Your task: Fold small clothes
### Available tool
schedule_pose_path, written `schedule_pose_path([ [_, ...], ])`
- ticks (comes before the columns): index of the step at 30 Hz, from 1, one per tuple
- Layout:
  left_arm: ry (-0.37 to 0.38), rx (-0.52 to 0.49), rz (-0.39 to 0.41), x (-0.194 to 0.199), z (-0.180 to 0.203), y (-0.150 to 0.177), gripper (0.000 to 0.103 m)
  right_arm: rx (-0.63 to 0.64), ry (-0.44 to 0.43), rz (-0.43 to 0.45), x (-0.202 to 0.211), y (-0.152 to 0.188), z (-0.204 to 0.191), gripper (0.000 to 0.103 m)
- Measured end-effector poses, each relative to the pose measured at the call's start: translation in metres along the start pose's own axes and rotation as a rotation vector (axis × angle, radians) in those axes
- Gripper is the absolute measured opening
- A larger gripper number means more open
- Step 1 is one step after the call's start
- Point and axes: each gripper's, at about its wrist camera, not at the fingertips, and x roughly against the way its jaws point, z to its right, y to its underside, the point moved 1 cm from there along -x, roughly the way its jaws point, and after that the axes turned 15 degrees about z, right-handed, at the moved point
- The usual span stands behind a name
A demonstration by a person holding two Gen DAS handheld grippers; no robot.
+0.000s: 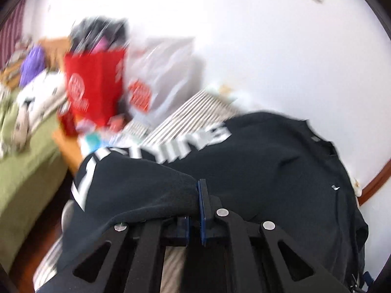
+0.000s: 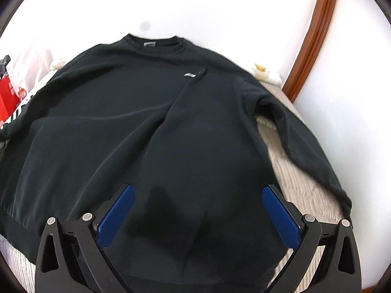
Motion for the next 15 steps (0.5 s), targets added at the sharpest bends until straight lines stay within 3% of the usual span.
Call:
schedule_pose_path([
  [3, 0.068, -0.055, 0.036, -0.001, 0.047, -0.021, 0.006, -0.012, -0.007, 0.024, 0.002, -0.004, 0.014, 0.102],
  [7, 0.18, -0.162, 0.028, -0.009, 0.125, -0.026, 0.006, -0.042, 0.001, 0.048, 0.005, -0.002, 0.036, 0.102],
  [12, 0.317, -0.309, -0.037, -0.024, 0.213, 0.004, 0.006, -0.083, 0.003, 0.075, 0.007, 0.012, 0.068, 0.102],
  [15, 0.344, -0.362, -0.096, -0.038, 0.248, 0.031, 0.006, -0.103, 0.017, 0.082, 0.008, 0.026, 0.09, 0.102],
])
